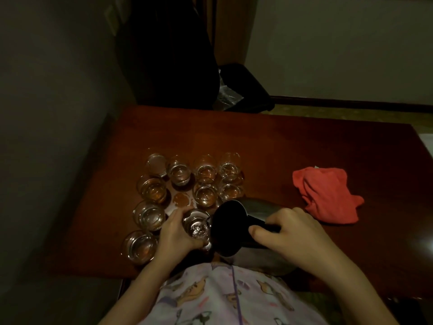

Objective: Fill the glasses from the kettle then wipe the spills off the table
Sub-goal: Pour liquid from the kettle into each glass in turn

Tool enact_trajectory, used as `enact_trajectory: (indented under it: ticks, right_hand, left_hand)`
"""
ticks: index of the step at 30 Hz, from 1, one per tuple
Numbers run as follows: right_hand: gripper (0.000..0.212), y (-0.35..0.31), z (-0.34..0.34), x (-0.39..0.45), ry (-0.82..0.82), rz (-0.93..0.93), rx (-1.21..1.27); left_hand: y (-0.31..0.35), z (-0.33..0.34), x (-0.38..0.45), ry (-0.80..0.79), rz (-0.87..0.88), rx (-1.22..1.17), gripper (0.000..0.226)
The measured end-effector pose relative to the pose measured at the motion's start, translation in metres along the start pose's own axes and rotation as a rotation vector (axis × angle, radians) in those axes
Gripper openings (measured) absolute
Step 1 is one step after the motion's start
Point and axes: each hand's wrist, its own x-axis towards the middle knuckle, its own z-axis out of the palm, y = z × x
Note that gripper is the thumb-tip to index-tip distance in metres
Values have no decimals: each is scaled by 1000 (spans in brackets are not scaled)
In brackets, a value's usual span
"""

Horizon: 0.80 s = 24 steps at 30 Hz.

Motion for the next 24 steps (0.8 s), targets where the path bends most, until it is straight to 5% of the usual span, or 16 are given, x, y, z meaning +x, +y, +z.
enact_trajectory:
  ticks: [24]
  right_hand:
    - [52,0,-1,-1,1,17,-6]
  left_hand:
    - [1,0,1,-1,-5,-35,80]
